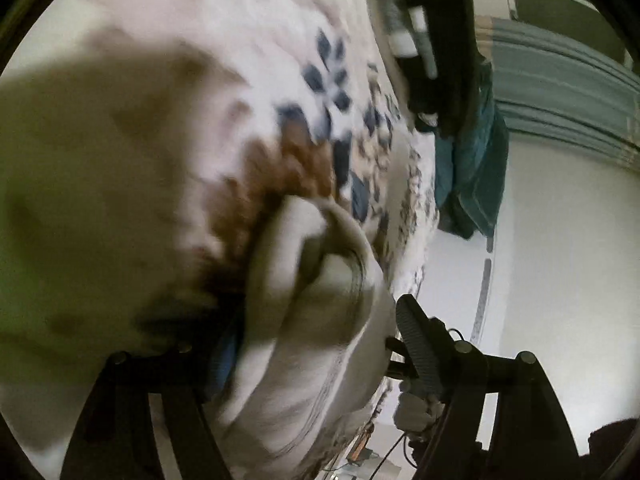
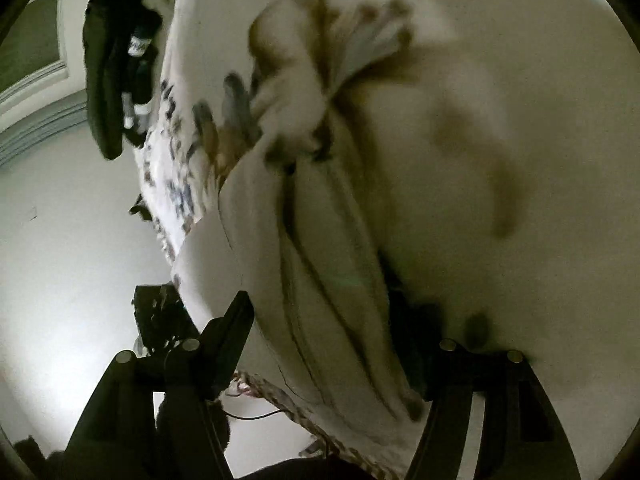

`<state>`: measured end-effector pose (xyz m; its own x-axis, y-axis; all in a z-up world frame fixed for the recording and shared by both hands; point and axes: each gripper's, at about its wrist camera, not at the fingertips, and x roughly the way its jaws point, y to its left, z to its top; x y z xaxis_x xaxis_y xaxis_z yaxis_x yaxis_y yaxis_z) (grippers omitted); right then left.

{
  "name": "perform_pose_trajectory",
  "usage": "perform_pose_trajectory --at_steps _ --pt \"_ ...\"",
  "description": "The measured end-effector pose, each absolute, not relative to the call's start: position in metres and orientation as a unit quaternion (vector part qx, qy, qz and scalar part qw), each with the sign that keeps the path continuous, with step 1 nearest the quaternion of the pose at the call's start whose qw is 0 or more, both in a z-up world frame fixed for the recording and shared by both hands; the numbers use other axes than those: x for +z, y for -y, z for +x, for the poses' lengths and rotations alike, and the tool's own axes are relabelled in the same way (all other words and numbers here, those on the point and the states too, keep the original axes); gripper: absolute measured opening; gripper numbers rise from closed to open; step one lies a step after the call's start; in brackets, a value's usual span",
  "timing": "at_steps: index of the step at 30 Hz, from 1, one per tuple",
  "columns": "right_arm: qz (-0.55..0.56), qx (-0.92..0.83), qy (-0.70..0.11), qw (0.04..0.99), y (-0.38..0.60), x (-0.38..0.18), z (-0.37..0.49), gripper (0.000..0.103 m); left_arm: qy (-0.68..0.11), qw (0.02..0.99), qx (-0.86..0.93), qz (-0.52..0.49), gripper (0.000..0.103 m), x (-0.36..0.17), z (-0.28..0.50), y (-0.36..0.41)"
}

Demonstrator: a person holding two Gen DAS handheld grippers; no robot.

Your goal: Fold small clothes

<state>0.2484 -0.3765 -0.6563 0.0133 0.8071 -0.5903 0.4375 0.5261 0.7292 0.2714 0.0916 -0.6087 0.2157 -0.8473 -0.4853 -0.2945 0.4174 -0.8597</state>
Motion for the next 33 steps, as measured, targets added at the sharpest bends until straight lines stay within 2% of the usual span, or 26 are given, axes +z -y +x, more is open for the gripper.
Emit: perform_pose_trajectory --at_steps 2,4,5,6,7,13,20,27,33 --pt "0.466 0.176 -0.678 0.541 0.368 -0.661 0.25 0.07 -0.592 0.608 -0.23 -0.476 0.073 -0.609 0.273 -0.08" --pt "0.465 0.177 -0.674 0.546 0.361 -0.663 0.252 0.066 -0.595 0.619 -0.226 -0.46 0.071 -0.605 0.275 -0.072" --pt "0.462 0.174 -0.674 0.55 0.36 -0.662 0.252 0.049 -0.594 0.628 -0.223 -0.451 0.063 -0.601 0.276 -0.069" --pt "0.461 0.172 -0.674 0.551 0.358 -0.661 0.253 0.026 -0.595 0.636 -0.219 -0.44 0.028 -0.595 0.278 -0.067" --pt "0.462 0.17 -0.674 0.551 0.356 -0.658 0.254 0.025 -0.597 0.641 -0.216 -0.43 0.019 -0.591 0.28 -0.066" --pt "0.431 0.142 -0.679 0.577 0.346 -0.616 0.268 0.019 -0.596 0.667 -0.222 -0.388 0.018 -0.542 0.303 -0.058" --pt "0.436 0.143 -0.641 0.615 0.332 -0.522 0.332 0.019 -0.568 0.699 -0.247 -0.357 0.018 -0.458 0.379 -0.076" --pt "0.413 0.159 -0.59 0.675 0.31 -0.429 0.473 0.019 -0.524 0.75 -0.258 -0.311 0.019 -0.385 0.519 -0.088" --pt "0.393 0.164 -0.576 0.698 0.288 -0.419 0.604 0.019 -0.515 0.774 -0.236 -0.283 0.019 -0.385 0.638 -0.096"
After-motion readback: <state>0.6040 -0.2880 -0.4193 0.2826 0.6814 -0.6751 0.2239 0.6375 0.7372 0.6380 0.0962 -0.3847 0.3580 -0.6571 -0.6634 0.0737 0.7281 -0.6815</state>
